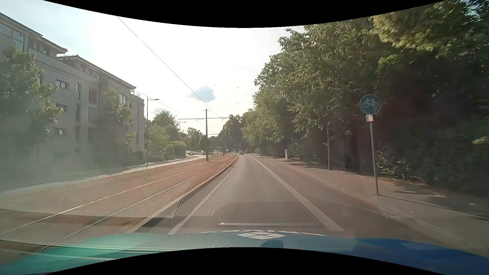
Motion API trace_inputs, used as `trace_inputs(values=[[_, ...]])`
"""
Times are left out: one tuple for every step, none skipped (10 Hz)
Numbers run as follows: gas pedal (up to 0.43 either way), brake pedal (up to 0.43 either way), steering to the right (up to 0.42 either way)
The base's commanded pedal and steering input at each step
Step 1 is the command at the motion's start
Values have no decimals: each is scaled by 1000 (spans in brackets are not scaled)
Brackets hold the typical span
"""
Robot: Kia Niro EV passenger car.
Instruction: Follow the waypoints while adhering to traffic rules and regulations
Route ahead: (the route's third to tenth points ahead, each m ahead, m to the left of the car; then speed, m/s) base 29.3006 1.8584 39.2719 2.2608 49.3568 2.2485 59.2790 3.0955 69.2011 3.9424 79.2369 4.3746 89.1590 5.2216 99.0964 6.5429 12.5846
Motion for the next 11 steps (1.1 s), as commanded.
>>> trace_inputs(values=[[150,0,-7],[150,0,-8],[150,0,-8],[150,0,-9],[150,0,-9],[150,0,-8],[150,0,-9],[150,0,-9],[150,0,-10],[150,0,-10],[150,0,-9]])
